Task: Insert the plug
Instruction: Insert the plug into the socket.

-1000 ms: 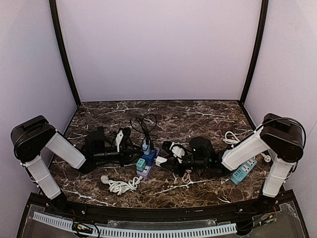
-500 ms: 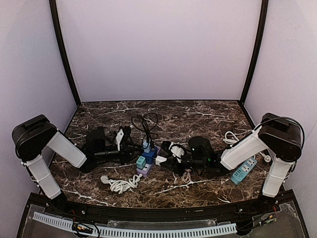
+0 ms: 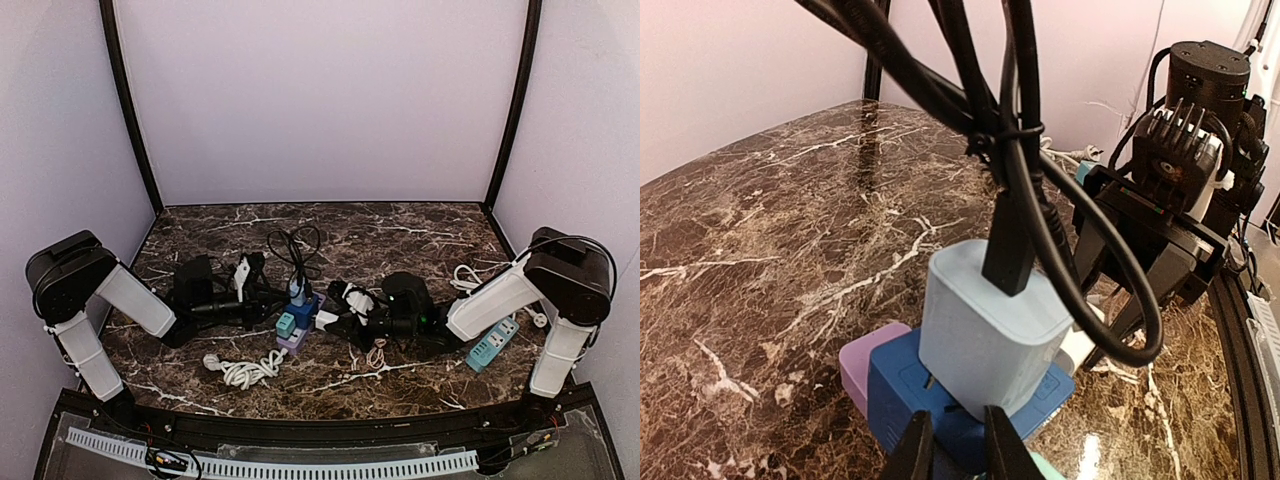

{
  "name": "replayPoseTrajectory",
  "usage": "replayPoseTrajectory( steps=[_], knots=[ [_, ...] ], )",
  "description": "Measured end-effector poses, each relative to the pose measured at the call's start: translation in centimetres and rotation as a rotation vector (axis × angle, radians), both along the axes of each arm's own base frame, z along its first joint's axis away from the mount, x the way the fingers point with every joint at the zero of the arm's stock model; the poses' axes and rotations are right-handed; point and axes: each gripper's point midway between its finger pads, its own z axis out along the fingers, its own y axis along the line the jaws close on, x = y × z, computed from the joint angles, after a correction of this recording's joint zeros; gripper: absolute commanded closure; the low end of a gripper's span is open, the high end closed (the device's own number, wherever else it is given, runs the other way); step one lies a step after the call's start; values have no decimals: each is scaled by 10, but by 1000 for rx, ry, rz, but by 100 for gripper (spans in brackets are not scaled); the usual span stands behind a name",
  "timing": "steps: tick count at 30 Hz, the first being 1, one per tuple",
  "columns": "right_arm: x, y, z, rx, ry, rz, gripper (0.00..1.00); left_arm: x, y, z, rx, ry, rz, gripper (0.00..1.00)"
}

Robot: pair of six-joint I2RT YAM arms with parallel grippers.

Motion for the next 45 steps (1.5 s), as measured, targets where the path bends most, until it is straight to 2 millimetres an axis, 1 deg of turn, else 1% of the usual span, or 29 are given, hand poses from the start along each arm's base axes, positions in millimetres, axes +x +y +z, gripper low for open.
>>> replayPoseTrajectory(
  steps=[18, 26, 34, 39, 45],
  knots=[
    [3, -1, 0, -8, 0, -11, 100, 1, 0, 0, -1, 0, 0, 81],
    [1, 3, -4, -9, 12, 8, 100, 3, 0, 0, -2, -1, 2, 81],
    [2, 4, -4, -9, 9, 12, 100, 2, -1, -1, -2, -4, -7, 81],
    [5, 5, -3, -20, -2, 4, 100, 1, -2, 0, -3, -20, -32, 80],
    [14, 14, -2, -49, -18, 1, 100, 8, -2, 1, -16, -40, -35, 81]
  ],
)
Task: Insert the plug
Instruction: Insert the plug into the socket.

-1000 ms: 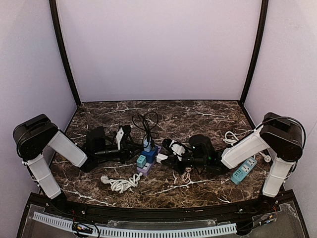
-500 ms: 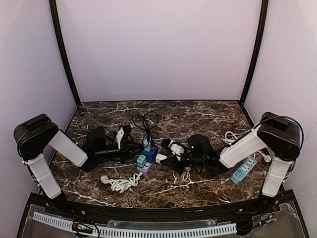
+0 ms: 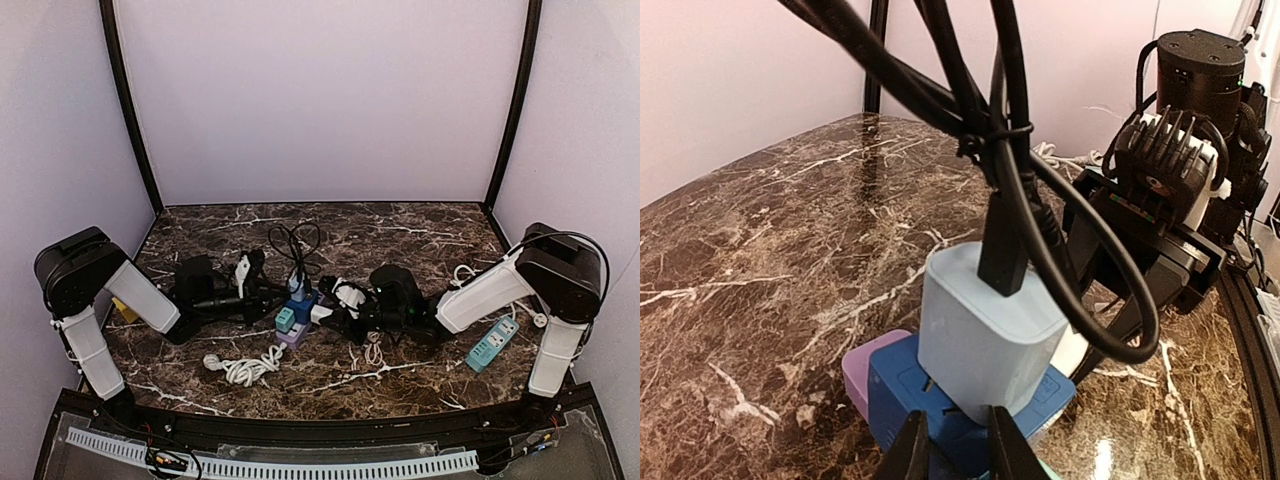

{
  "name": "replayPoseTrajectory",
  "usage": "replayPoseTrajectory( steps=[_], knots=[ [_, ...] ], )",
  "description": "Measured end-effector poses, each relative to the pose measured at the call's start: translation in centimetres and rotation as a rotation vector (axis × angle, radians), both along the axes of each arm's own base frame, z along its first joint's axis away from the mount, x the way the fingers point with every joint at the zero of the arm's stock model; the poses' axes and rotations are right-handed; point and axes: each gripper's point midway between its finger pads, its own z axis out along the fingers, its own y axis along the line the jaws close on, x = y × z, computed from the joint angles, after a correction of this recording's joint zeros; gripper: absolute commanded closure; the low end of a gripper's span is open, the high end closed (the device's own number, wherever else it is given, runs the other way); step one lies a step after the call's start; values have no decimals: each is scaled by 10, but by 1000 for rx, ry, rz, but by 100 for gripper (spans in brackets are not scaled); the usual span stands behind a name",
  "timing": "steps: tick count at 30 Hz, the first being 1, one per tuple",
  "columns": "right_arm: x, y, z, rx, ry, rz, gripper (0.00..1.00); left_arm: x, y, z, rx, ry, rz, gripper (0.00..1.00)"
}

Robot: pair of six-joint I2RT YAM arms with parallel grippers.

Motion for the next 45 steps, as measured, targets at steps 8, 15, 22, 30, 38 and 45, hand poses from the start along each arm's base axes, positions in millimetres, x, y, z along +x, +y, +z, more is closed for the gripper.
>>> replayPoseTrajectory(
  steps=[8, 15, 22, 30, 38, 45],
  knots=[
    [8, 5, 0, 2, -27, -13, 100, 10, 1, 0, -17, 3, 17, 82],
    [22, 11, -2, 66, -77, -51, 100, 26, 5, 2, -20, -3, 67, 84],
    [29, 16, -4, 110, -99, -62, 100, 34, 7, 4, -24, -5, 97, 82],
    [27, 16, -4, 96, -76, -39, 100, 27, 10, 1, 7, 64, 33, 58],
    [22, 22, -3, 75, -57, 5, 100, 16, 23, -15, 74, 211, -36, 51],
    [21, 23, -4, 68, -57, 17, 100, 14, 27, -14, 105, 197, -91, 63]
  ],
)
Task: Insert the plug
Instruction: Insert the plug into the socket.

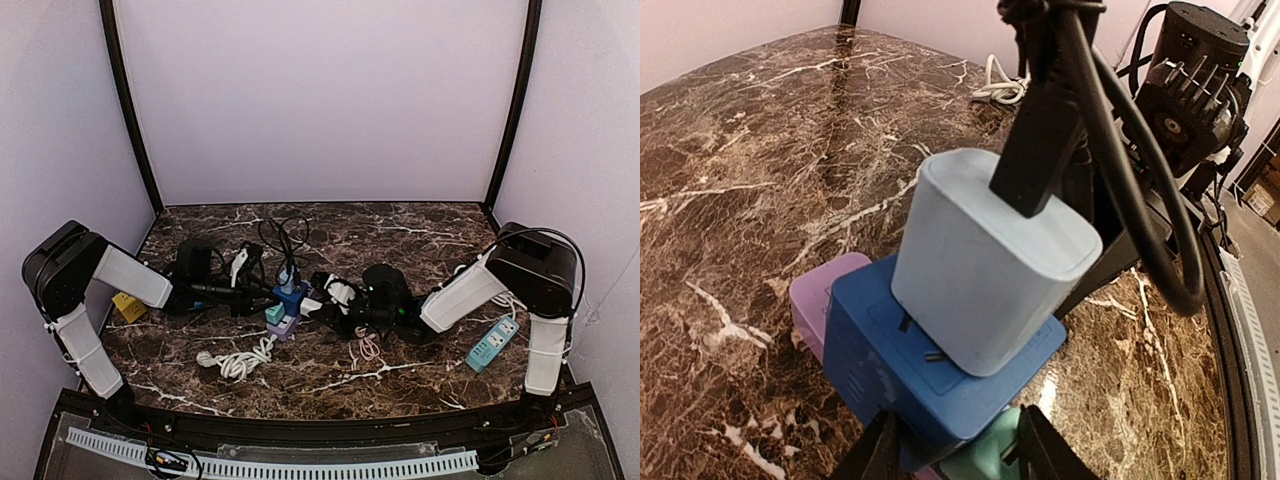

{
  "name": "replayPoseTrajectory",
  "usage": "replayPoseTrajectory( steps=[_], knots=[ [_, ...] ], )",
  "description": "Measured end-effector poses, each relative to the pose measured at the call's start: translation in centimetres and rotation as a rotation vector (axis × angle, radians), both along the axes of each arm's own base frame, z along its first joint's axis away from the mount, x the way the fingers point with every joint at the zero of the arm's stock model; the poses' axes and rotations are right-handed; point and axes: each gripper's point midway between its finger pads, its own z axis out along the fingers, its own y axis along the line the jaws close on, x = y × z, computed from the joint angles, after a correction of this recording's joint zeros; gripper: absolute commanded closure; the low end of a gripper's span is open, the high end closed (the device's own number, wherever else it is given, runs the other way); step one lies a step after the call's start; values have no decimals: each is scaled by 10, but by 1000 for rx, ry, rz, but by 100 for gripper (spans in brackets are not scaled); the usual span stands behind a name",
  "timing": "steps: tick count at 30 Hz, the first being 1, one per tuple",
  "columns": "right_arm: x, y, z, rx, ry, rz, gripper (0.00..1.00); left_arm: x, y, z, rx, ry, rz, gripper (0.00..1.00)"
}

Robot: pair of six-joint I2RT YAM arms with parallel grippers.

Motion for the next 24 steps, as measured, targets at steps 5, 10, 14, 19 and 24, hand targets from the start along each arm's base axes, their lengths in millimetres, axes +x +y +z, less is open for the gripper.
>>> replayPoseTrajectory(
  steps=[5, 10, 14, 19, 24],
  knots=[
    [0, 0, 0, -5, -4, 3, 100, 3, 0, 2, 0, -19, -14, 70],
    [4, 1, 1, -12, -5, -7, 100, 6, 0, 2, -7, -30, -13, 73],
    [8, -1, 1, -12, -8, -22, 100, 11, -2, 2, -16, -32, -7, 72],
    [12, -1, 1, -20, -9, -30, 100, 13, -5, 1, -38, -19, -1, 72],
    [28, 3, 1, -48, 12, -52, 100, 26, -4, 2, -44, -48, 58, 74]
  ],
)
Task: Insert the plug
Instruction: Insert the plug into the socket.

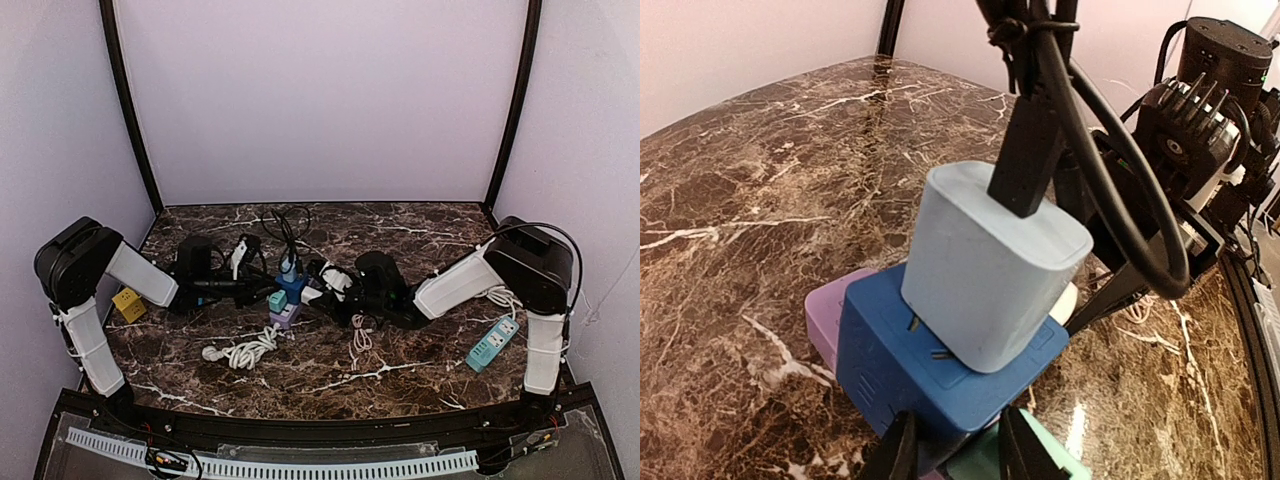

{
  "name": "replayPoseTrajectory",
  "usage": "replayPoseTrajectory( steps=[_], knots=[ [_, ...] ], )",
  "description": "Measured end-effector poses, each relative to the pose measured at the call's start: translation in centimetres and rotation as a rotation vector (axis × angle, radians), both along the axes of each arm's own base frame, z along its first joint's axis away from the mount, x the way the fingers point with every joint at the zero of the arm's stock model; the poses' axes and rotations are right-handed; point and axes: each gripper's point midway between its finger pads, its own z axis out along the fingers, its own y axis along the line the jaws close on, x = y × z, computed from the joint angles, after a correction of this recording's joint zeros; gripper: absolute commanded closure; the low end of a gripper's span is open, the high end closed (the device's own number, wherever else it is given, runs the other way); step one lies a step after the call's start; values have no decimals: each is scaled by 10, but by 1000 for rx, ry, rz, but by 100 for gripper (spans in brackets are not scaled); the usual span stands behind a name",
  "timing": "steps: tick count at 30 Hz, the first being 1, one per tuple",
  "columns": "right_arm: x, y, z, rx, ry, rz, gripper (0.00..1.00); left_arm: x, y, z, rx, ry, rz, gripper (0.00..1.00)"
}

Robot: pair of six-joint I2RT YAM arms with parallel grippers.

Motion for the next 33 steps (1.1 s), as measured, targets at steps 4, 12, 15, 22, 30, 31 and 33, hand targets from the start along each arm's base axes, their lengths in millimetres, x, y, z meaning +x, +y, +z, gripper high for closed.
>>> replayPoseTrajectory(
  steps=[4, 12, 15, 22, 30, 31, 33],
  knots=[
    [8, 2, -1, -5, 20, -17, 100, 8, 0, 1, -8, -19, 31, 74],
    [16, 5, 3, -23, 40, 62, 100, 11, -1, 1, -20, -42, 38, 75],
    [19, 5, 3, -59, 50, 89, 100, 12, -1, 1, -20, -47, 41, 76],
    [23, 6, 2, -88, 63, 98, 100, 14, 0, 1, -17, -54, 52, 74],
    [16, -2, 1, -72, 20, 102, 67, 4, -3, 3, -11, -68, 22, 56],
    [12, -3, 2, -76, 15, 110, 62, -1, -4, 2, -5, -64, 8, 53],
    [7, -1, 6, -73, -3, 131, 54, -11, -7, 1, 6, -55, -31, 46]
  ],
)
